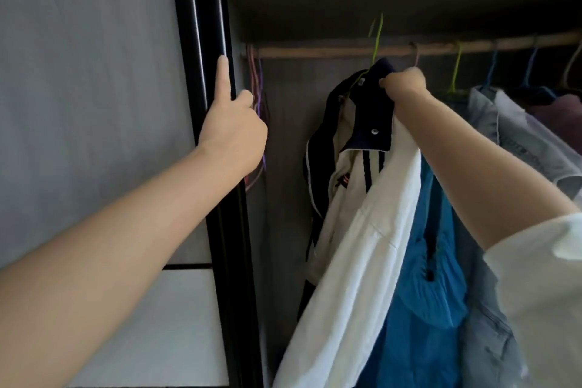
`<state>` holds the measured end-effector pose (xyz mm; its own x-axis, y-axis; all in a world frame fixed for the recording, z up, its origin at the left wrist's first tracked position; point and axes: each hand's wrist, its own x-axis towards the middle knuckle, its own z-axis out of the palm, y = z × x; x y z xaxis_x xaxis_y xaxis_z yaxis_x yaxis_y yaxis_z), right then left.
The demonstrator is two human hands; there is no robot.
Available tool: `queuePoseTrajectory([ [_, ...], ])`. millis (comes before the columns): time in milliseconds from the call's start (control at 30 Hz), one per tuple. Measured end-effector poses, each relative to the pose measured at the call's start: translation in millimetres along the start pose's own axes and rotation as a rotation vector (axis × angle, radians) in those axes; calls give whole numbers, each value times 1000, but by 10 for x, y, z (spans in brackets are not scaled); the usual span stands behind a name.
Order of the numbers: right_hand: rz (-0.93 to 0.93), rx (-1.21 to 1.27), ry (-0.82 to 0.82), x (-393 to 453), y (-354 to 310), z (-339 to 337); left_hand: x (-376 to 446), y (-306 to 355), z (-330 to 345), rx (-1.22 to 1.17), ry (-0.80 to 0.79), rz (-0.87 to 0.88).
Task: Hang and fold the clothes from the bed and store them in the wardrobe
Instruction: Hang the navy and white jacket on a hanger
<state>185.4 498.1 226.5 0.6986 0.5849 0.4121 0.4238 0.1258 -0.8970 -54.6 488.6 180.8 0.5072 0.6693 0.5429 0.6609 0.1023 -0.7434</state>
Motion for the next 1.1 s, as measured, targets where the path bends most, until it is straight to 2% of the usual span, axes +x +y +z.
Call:
queuePoseTrajectory([
  [267, 52, -165, -38, 121, 304, 345, 21, 36, 46, 23, -4, 19],
  [467, 19, -348, -52, 83, 340, 282, 84, 119, 56, 70, -56, -33],
  [667, -39, -515, -129, 24, 466, 144, 72, 157, 15, -1, -64, -79],
  [733, -97, -557, -159, -38, 533, 78, 8, 199, -30, -154, -58, -129],
  [867, -201, -602, -286, -237, 613, -182, -110, 517, -230, -574, 145, -216],
  [967, -326, -814, -324, -402, 715, -569, -116, 933, -495, -735, 162, -90],
  [1100, -480, -977, -209, -578, 988, -1487, 10, 1482, -1009, -897, 156, 56],
])
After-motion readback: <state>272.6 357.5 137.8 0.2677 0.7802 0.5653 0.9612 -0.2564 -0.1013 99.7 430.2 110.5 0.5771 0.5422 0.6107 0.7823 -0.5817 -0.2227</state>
